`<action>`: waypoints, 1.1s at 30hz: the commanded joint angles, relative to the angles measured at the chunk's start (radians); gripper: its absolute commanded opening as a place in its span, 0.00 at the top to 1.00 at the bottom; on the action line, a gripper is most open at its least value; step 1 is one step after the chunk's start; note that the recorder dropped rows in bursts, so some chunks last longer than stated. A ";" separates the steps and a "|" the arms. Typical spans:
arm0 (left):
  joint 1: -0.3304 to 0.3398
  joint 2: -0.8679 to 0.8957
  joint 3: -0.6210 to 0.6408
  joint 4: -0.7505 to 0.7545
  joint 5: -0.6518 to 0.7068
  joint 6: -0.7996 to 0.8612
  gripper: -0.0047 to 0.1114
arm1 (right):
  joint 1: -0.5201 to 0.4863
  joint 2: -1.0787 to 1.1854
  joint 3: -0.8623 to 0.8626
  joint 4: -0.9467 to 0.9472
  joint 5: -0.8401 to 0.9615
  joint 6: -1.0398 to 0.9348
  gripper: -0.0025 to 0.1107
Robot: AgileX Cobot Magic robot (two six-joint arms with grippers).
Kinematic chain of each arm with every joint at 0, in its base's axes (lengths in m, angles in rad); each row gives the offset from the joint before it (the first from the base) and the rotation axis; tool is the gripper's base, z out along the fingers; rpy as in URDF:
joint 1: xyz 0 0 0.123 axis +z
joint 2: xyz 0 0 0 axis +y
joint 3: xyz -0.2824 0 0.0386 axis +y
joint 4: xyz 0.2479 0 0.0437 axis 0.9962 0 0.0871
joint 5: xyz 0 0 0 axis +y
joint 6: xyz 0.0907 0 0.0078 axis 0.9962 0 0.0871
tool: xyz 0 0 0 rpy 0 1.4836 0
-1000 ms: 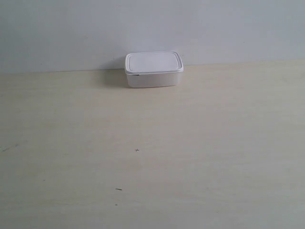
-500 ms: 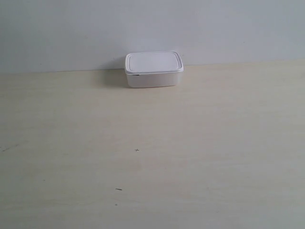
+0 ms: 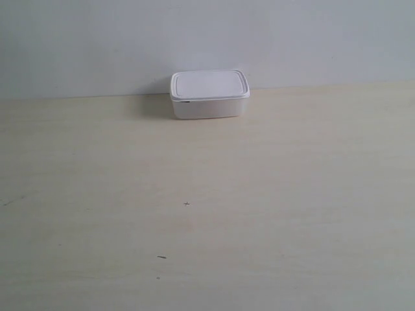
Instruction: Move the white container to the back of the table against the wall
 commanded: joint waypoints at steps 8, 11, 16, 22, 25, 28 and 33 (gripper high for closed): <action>0.003 -0.007 0.003 -0.003 -0.002 0.001 0.96 | -0.006 -0.005 0.005 0.000 0.000 0.000 0.98; 0.003 -0.007 0.003 -0.003 -0.002 0.001 0.96 | -0.006 -0.005 0.005 0.000 0.000 0.000 0.98; 0.003 -0.007 0.003 -0.003 -0.002 0.001 0.96 | -0.006 -0.005 0.005 0.000 0.000 0.000 0.98; 0.003 -0.007 0.003 -0.003 -0.002 0.001 0.96 | -0.006 -0.005 0.005 -0.005 0.014 0.000 0.98; 0.003 -0.007 0.003 -0.003 -0.002 0.001 0.96 | -0.006 -0.005 0.005 -0.005 0.014 0.000 0.98; 0.003 -0.007 0.003 -0.003 -0.002 0.001 0.96 | -0.006 -0.005 0.005 -0.005 0.014 0.000 0.98; 0.003 -0.007 0.003 -0.003 -0.002 0.001 0.96 | -0.006 -0.005 0.005 -0.003 0.014 0.000 0.98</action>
